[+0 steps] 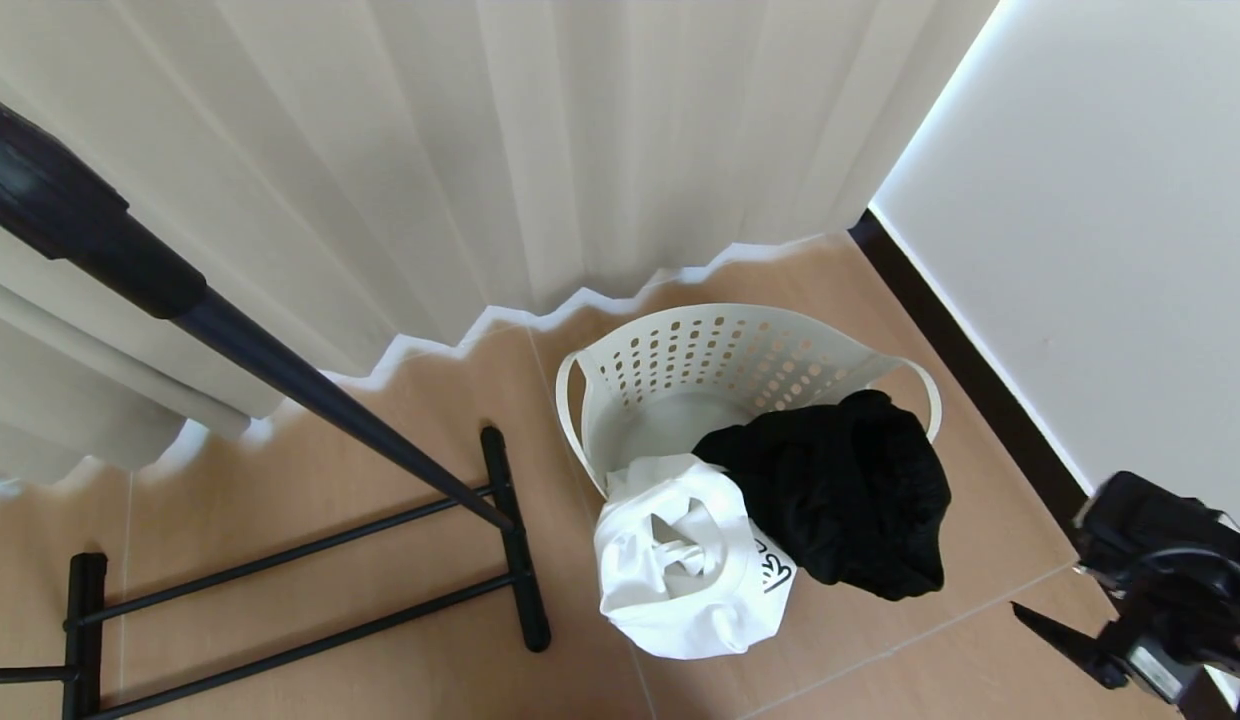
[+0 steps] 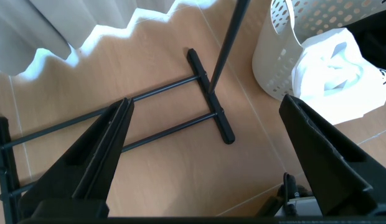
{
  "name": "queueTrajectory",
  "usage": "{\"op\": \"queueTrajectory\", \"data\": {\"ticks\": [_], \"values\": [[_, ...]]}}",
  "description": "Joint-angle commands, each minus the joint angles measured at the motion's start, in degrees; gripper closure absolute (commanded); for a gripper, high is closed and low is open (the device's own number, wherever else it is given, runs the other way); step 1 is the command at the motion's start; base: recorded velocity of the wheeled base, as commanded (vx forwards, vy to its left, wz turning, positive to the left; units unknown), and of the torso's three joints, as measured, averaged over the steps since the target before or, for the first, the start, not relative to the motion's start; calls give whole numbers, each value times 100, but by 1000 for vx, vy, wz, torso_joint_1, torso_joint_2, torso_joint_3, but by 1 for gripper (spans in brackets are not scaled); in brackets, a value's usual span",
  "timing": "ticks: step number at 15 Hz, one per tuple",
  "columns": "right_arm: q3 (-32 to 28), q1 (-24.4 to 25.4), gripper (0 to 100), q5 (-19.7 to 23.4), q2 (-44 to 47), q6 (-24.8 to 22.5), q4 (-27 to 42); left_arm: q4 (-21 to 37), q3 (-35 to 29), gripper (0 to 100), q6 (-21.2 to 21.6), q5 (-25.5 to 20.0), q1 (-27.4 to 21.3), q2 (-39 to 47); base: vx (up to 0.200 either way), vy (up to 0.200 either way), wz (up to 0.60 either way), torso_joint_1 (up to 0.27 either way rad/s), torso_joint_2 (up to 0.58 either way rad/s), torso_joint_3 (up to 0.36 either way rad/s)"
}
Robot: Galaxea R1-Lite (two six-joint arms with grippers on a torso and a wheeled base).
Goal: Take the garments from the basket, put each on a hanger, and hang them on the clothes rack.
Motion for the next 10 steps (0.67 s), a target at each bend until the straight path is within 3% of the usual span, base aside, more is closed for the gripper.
{"op": "queueTrajectory", "data": {"ticks": [1, 4, 7, 10], "values": [[-173, 594, 0, -1278, 2421, -162, -1643, 0, 0, 0, -1, 1, 1, -2, 0, 0, 0, 0, 0, 0], [-630, 532, 0, -1551, 3256, -425, -3146, 0, 0, 0, -1, 1, 1, -2, 0, 0, 0, 0, 0, 0], [-1219, 356, 0, -1577, 3238, -663, -3190, 0, 0, 0, -1, 1, 1, -2, 0, 0, 0, 0, 0, 0], [-1325, 277, 0, -1568, 3352, -671, -3207, 0, 0, 0, -1, 1, 1, -2, 0, 0, 0, 0, 0, 0]]}}
